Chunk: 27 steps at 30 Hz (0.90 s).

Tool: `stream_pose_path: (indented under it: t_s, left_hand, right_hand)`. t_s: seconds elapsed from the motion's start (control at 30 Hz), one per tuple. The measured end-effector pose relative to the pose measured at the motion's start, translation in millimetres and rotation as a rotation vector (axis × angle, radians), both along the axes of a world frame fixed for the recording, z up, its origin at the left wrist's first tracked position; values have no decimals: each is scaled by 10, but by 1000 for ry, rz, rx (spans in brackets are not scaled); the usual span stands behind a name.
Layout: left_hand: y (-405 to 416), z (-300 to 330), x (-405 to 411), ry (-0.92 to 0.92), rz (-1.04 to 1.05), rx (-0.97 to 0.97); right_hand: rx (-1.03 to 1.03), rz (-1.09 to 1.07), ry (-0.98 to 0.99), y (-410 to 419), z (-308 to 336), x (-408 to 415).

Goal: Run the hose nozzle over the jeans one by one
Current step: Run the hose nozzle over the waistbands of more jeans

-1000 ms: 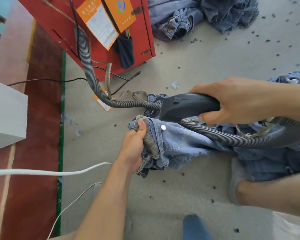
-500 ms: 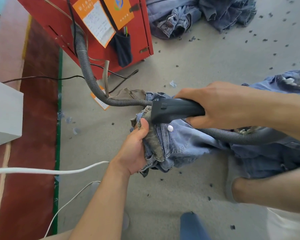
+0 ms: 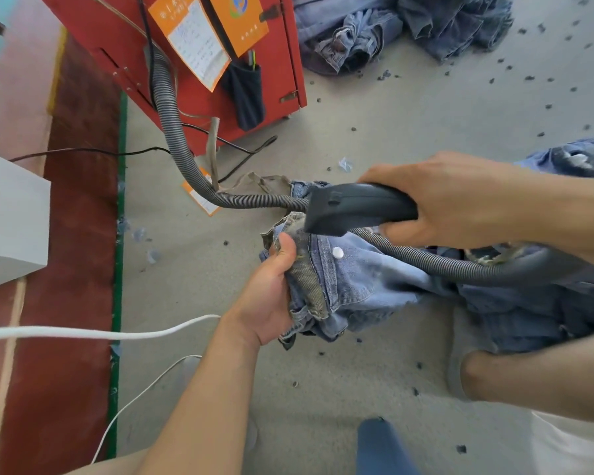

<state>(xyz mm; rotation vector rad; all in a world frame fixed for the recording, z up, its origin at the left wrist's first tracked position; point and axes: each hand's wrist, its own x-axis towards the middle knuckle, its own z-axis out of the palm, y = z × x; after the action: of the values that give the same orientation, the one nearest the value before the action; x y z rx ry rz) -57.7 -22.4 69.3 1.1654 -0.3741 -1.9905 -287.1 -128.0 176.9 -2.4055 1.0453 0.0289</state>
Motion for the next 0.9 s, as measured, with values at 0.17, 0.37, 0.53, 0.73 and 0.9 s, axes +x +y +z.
stream_pose_path:
  t_s: [0.17,0.37,0.53,0.73,0.9]
  left_hand:
    - [20,20,-14,24,6,8]
    - [38,-7,21,48,-24,22]
    - [40,5,27,30,-29,7]
    - [98,-51,19,39,-36,27]
    - [118,-22,41,55,-42,13]
  right_hand:
    - [9,103,47,136,-51,44]
    - [-33,-48,-11,76,-117,58]
    - [69,11,29,-3,8,-33]
    - [13,-107,-61,-3,-165,126]
    - [240,-74,-45,-234,40,-131]
